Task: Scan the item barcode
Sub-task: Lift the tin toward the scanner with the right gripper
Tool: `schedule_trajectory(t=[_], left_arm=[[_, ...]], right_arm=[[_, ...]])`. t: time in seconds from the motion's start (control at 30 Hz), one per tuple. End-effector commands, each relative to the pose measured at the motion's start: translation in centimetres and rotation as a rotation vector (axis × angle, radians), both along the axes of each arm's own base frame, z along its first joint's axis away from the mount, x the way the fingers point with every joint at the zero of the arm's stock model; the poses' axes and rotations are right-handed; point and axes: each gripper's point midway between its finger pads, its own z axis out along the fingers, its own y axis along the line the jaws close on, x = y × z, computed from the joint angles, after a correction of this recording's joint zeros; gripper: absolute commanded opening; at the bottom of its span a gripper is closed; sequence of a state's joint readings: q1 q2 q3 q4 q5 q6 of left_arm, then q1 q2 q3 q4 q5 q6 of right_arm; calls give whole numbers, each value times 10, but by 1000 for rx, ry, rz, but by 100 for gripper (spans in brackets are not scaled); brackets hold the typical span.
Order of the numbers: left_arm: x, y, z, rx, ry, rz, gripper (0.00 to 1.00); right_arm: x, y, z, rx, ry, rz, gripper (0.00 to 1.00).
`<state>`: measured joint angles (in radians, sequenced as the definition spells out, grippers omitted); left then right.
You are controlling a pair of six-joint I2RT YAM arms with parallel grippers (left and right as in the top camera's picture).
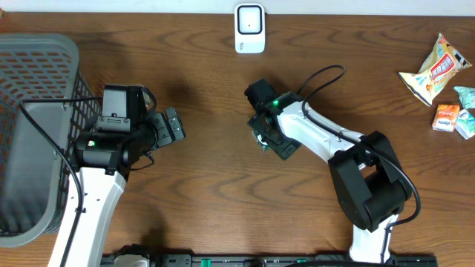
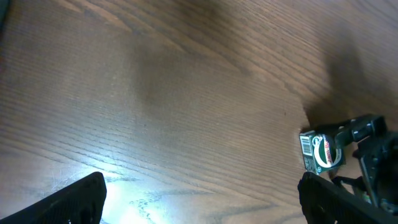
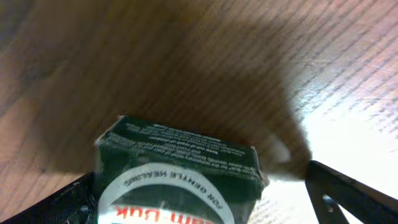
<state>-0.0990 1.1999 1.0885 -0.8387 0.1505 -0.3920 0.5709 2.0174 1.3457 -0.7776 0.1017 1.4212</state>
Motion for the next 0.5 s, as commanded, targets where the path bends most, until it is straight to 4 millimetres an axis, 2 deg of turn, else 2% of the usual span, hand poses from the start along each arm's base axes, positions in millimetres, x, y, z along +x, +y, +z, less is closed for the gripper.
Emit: schedule_trajectory(t=[0.0,0.07,0.33,0.47], left_arm=[[2,4,2,12,-6,10,98],[2,4,2,12,-6,10,98],[2,4,2,12,-6,10,98],[2,4,2,12,-6,10,98]], right_arm=[[-5,0,-2,7,-2,-19,94],[-7,0,-3,8,4,-17,85],[-16,14,-3,46,32,11,83],[-19,18,-4,61,42,17,68]])
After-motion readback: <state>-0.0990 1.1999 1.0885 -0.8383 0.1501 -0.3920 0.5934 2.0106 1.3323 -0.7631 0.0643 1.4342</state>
